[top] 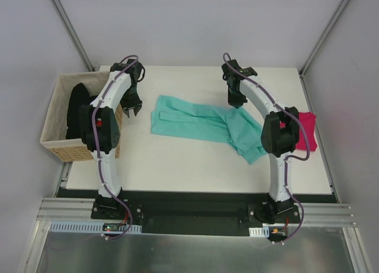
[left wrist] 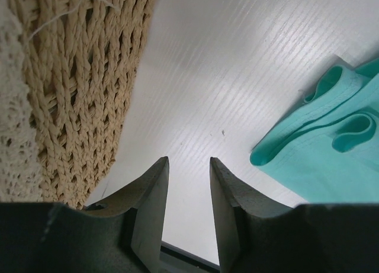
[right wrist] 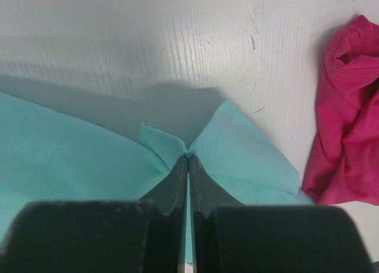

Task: Fold and stack the t-shirts
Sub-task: Fold the other side of the tshirt into a rectangle

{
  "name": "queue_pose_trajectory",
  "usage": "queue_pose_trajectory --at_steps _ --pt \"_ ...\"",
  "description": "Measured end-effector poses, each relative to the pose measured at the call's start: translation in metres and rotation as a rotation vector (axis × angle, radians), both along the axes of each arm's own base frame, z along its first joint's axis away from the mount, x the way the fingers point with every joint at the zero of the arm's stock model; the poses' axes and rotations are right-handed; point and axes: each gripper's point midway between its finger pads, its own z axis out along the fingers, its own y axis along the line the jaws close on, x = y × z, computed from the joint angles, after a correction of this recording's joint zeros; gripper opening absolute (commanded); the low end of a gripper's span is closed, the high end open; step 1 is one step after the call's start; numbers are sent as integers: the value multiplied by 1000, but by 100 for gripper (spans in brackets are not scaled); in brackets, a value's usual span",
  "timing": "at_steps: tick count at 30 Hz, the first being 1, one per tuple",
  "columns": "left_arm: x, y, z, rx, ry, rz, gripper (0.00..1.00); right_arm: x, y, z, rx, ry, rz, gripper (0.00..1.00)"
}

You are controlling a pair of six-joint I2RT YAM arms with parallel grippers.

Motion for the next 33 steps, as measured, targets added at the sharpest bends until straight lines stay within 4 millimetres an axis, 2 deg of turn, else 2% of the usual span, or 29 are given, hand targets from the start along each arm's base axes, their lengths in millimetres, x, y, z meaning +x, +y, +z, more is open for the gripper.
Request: queue_pose_trajectory --at_steps 12,15,19,23,27,33 --pt "-15 2 9 -5 -31 14 34 -5 17 6 -31 -11 79 1" --pt "-21 2 9 -5 -30 16 34 -9 30 9 -33 -17 114 1" --pt "-27 3 12 -5 -33 18 35 -17 59 14 -47 -36 188 1" --pt "-30 4 13 -6 -43 19 35 -23 74 19 -81 -54 241 1" --pt "-29 3 14 -8 -50 19 35 -18 59 33 -120 -85 229 1" --pt "-26 3 14 -10 -65 18 35 -11 31 75 -142 -176 184 1"
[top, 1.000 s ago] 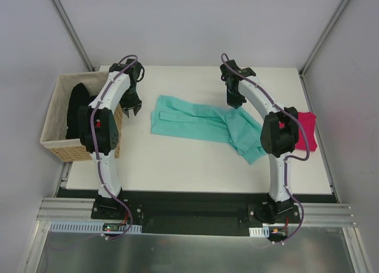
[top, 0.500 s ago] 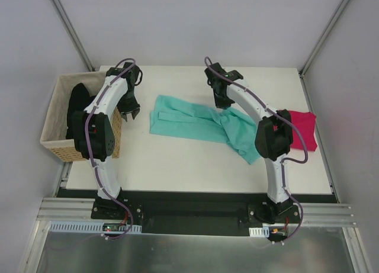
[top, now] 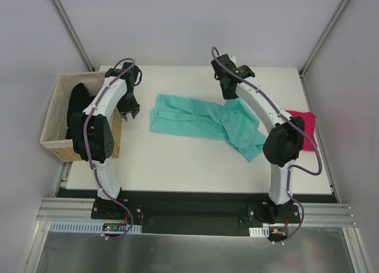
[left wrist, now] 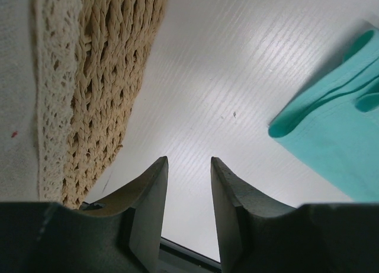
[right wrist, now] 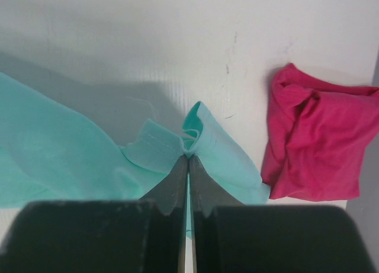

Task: Fold and stack the t-shirts
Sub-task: Fold the other side of the tshirt into a rectangle

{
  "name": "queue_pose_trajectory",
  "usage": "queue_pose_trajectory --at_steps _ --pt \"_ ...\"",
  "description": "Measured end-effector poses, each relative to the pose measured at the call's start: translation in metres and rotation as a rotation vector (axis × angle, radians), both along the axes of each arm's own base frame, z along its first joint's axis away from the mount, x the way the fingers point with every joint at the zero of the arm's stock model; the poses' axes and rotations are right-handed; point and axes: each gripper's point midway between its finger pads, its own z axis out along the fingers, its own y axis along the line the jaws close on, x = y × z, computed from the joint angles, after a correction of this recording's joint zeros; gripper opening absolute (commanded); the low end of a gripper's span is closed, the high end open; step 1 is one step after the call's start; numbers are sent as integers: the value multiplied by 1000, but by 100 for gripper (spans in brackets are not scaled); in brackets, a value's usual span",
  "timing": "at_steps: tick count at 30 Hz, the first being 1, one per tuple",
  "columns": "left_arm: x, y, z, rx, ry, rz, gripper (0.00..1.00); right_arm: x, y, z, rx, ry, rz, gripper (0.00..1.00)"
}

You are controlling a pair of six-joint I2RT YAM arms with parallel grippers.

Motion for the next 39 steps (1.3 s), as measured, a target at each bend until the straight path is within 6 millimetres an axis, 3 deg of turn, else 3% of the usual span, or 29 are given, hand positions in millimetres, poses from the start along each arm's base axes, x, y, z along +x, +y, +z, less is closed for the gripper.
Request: queue_pose_trajectory --at_steps 4,8,17,26,32,39 --pt "1 0 0 -1 -2 -1 35 -4 -2 28 -21 -66 14 1" --pt "2 0 0 -2 -7 -4 34 -8 2 40 -51 -102 37 1" --pt "5 -4 1 -20 -19 -11 35 -8 -2 40 -94 -102 44 1" --pt "5 -4 1 -20 -19 -12 35 -1 -19 48 -178 -135 15 1" --pt "10 -4 4 -20 -32 -22 36 16 -32 40 -215 -127 -20 1" --pt "12 -4 4 -18 -32 -37 36 41 -32 26 -264 -128 -16 1"
